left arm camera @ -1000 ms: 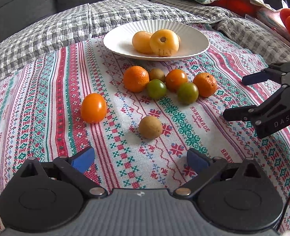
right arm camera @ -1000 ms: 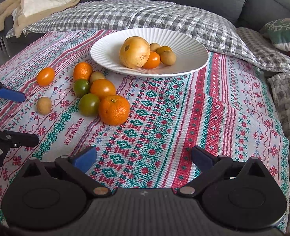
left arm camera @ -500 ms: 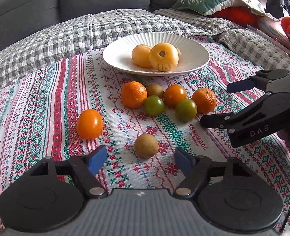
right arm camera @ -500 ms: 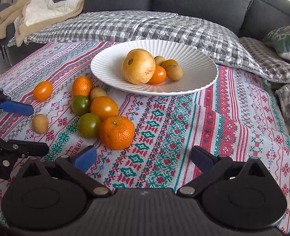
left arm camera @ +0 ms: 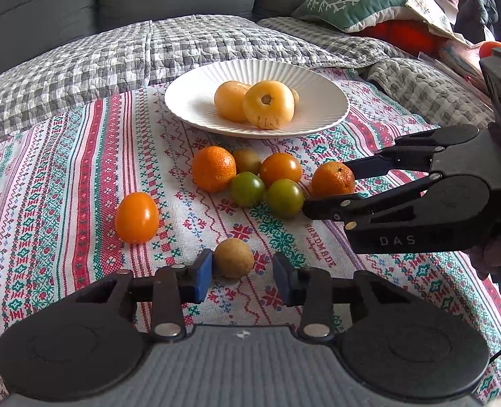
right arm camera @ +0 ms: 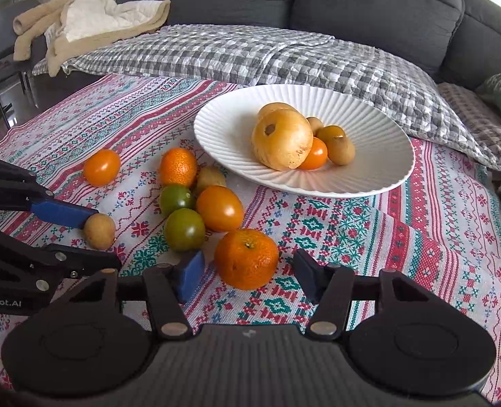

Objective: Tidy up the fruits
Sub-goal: 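Grasp the brown kiwi-like fruit with the left tool while the right tool grasps a mandarin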

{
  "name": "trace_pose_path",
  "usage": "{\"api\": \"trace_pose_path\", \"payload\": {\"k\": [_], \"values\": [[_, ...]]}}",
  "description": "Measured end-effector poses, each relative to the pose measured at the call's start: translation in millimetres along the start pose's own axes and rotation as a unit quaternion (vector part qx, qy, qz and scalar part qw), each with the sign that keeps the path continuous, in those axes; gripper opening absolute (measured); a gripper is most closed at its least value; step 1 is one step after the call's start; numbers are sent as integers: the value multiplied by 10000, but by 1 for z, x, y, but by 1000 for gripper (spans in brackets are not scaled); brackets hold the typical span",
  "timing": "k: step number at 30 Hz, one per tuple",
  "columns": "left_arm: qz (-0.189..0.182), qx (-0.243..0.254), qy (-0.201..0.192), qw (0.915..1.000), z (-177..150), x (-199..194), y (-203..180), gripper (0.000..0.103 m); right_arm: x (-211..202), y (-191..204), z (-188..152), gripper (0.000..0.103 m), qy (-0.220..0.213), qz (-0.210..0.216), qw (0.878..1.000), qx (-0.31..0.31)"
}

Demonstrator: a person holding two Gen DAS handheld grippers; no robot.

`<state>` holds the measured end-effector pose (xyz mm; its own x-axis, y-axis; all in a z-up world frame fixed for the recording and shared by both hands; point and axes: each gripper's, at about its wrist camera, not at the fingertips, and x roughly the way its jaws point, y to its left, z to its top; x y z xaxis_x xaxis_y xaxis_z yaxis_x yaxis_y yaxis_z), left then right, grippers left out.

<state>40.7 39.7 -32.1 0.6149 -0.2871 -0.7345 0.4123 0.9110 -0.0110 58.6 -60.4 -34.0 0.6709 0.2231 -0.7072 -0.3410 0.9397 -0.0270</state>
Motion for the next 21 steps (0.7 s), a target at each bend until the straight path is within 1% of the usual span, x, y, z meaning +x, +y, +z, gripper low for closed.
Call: {"api": "trace_pose_path", "payload": {"k": [3, 5, 16, 21], "values": [[-40, -44, 28, 10000, 1, 0, 0, 31, 0, 3, 2, 39, 21, 68, 9999, -95], [-51, -72, 42, 10000, 1, 0, 1, 28, 1, 5, 4, 34, 39, 122, 9998, -130], [-141, -118, 50, 9998, 3, -1, -2, 27, -9, 6, 4, 33, 184, 326, 9993, -66], [-205, -146, -7, 9997, 5, -3, -3, 27, -15, 1, 3, 33, 366, 449, 9981, 226]]}}
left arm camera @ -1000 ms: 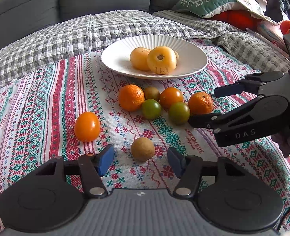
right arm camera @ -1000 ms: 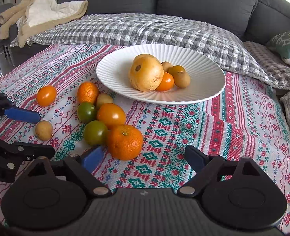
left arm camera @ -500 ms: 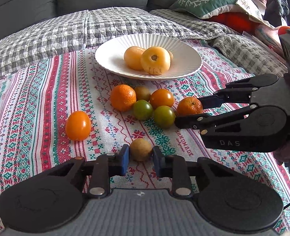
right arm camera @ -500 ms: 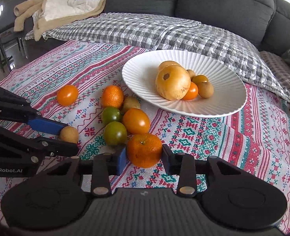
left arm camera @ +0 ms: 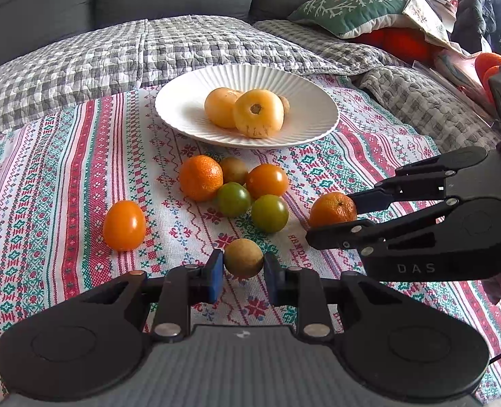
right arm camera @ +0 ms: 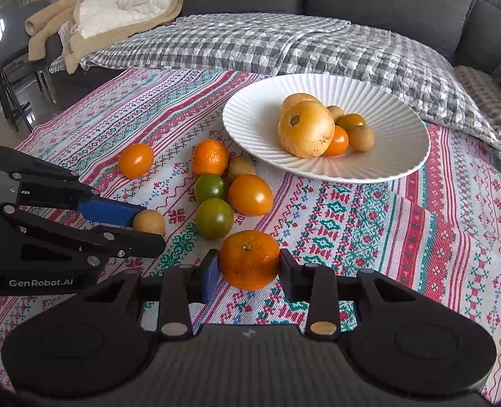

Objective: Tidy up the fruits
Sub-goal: 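Grasp the brown kiwi-like fruit with the left tool while the right tool grasps a mandarin, then carry the kiwi-like fruit and mandarin into the white plate and open both tools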

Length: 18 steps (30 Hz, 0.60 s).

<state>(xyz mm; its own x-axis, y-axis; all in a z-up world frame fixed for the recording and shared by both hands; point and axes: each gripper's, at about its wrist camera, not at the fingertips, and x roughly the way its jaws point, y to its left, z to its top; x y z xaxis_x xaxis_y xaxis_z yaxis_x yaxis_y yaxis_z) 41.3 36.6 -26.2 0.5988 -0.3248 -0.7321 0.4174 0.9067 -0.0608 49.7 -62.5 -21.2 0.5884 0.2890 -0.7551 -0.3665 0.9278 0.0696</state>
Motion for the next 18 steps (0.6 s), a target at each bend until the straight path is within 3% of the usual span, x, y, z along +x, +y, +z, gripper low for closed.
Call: {"api": "trace_pose_path", "payload": {"k": [18], "values": [[-165, -257, -291, 9991, 12, -16, -3, 27, -35, -16, -1, 33, -209, 294, 9968, 716]]}}
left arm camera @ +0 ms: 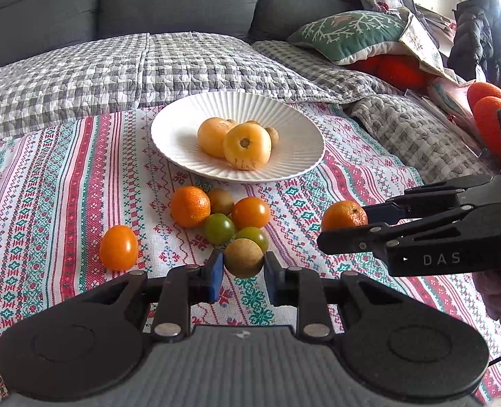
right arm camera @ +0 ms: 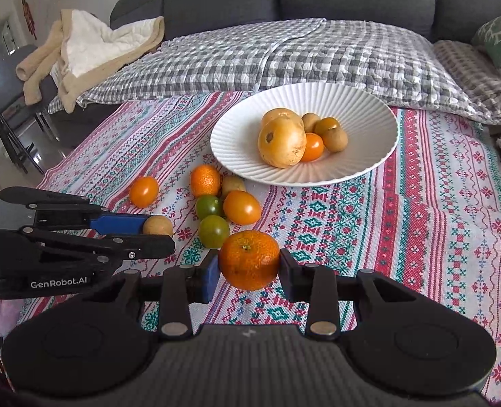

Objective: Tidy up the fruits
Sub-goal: 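Carry the kiwi-like fruit and mandarin into the white plate and open both tools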

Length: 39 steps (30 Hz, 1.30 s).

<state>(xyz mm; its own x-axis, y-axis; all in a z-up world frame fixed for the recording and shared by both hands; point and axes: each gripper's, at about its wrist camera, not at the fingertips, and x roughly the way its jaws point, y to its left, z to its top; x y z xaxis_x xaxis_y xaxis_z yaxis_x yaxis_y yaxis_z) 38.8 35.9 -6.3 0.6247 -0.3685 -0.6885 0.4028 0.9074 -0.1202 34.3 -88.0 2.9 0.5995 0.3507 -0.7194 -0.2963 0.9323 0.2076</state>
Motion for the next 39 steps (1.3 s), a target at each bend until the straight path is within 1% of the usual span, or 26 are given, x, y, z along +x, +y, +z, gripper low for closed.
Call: {"api": "trace_pose_path", "payload": {"k": [4, 8, 12, 17, 23, 26, 30, 35, 39], "values": [[12, -129, -77, 9999, 6, -3, -1, 27, -4, -3, 4, 33, -122, -29, 9999, 68], [106, -235, -195, 9995, 18, -3, -2, 27, -6, -7, 9, 33, -232, -74, 9996, 123], [193, -176, -309, 9992, 32, 1, -5, 27, -5, -11, 17, 33, -383, -183, 9990, 103], [315, -3, -352, 9989, 49, 17, -3, 27, 0, -20, 30, 33, -574, -451, 9973, 48], [397, 30, -311, 9987, 68, 44, 11, 27, 11, -34, 45, 33, -724, -686, 9950, -46], [429, 81, -277, 9987, 72, 55, 17, 27, 17, -39, 50, 33, -760, -731, 9943, -144], [511, 107, -134, 9985, 76, 70, 27, 27, 29, -42, 52, 33, -687, -824, 9939, -271], [500, 255, -87, 9984, 74, 78, 27, 27, 40, -43, 52, 33, -578, -880, 9936, -420], [464, 375, -60, 9982, 76, 84, 24, 27, 43, -44, 53, 33, -577, -862, 9937, -423]]}}
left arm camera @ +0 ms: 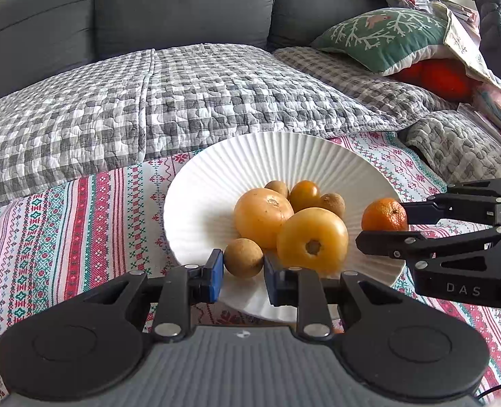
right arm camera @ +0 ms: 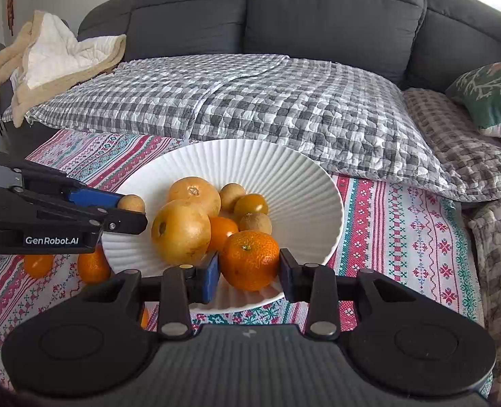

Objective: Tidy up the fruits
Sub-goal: 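Carry the kiwi-like fruit and mandarin into the white plate and open both tools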

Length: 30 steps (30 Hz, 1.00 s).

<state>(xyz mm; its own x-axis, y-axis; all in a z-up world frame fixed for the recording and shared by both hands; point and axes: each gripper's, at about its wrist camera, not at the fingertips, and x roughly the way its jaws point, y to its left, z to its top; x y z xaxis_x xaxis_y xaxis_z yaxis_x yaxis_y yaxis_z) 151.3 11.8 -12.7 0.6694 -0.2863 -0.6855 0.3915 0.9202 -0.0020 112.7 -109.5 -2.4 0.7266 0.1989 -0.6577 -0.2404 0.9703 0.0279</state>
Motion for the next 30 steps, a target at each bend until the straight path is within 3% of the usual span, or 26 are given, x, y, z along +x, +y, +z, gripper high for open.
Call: {"api": "trace_pose_path", "payload": {"k": [20, 24, 30], "values": [[39, 141, -89, 9999, -2, 6, -4, 30, 5, 3, 1, 34, -14, 45, 10000, -60], [63, 139, -89, 9998, -2, 3, -3, 37, 1, 2, 0, 49, -46, 60, 10000, 8], [99, 62, -130, 9998, -4, -9, -1, 53, -12, -3, 2, 59, -106, 32, 9998, 189]]}}
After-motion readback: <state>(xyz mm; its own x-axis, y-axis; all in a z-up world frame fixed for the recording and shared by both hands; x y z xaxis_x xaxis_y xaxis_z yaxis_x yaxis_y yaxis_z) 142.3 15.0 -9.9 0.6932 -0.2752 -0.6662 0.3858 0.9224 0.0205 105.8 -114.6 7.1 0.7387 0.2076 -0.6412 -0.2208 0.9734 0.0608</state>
